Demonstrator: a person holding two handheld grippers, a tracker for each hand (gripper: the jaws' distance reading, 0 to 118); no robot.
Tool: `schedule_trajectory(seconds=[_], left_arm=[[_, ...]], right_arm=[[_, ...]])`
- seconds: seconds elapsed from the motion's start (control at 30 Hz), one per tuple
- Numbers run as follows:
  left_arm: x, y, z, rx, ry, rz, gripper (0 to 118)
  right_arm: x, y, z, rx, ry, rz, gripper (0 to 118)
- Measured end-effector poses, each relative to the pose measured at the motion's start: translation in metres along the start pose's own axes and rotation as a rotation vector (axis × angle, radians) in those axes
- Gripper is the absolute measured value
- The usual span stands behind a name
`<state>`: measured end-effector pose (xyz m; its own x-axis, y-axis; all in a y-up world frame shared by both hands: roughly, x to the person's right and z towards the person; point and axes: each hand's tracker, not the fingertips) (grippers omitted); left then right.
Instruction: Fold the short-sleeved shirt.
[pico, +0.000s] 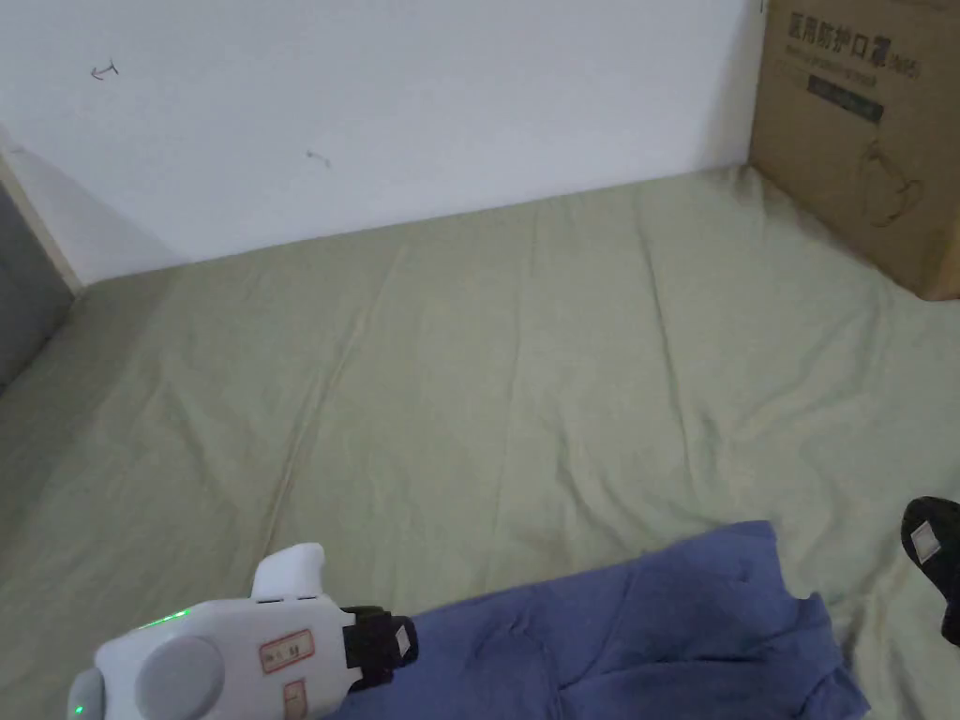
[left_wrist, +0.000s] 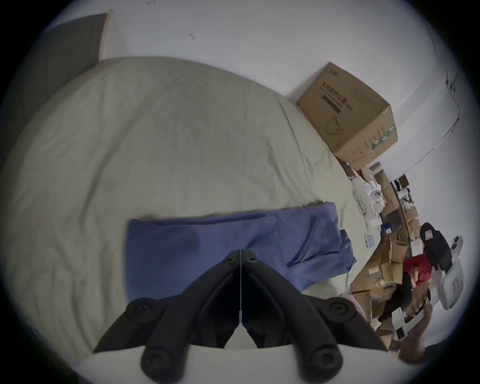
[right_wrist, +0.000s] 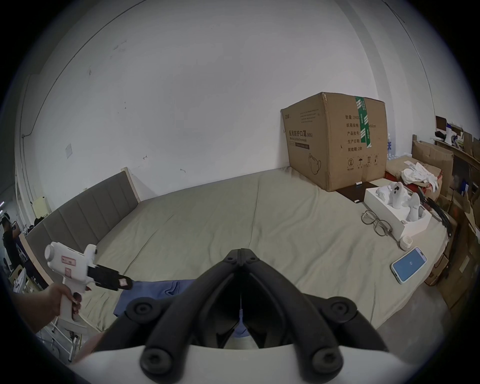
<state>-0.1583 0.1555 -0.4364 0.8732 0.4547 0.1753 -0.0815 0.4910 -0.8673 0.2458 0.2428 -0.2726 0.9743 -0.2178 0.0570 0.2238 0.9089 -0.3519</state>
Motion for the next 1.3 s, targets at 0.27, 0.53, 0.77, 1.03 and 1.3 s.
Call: schedule_trajectory(seconds=[0.27,0.53,0.77,1.03,1.3], left_arm=[[0.049,-0.016,-0.118,-0.199,0.066,-0.133,0],[0.088,-0.026,-0.089,-0.291,-0.529,-0.017,0],[-0.043,0.016,0.011,-0.034,-0.457,0.160,3],[-0.184,-0.007,0.042,0.036,-0.524,0.454,116],[-0.214,-0.037,-0.042,-0.086,-0.759,0.605,118]], right_arm=[[0.009,0.002,-0.006,-0.030,-0.010,-0.009,0],[0.007,0.003,-0.013,-0.056,0.014,-0.015,0],[0.002,0.013,-0.011,-0.031,0.024,0.015,0],[-0.015,0.013,-0.032,-0.071,0.027,0.017,0],[-0.046,0.015,-0.053,-0.124,0.033,0.090,0]])
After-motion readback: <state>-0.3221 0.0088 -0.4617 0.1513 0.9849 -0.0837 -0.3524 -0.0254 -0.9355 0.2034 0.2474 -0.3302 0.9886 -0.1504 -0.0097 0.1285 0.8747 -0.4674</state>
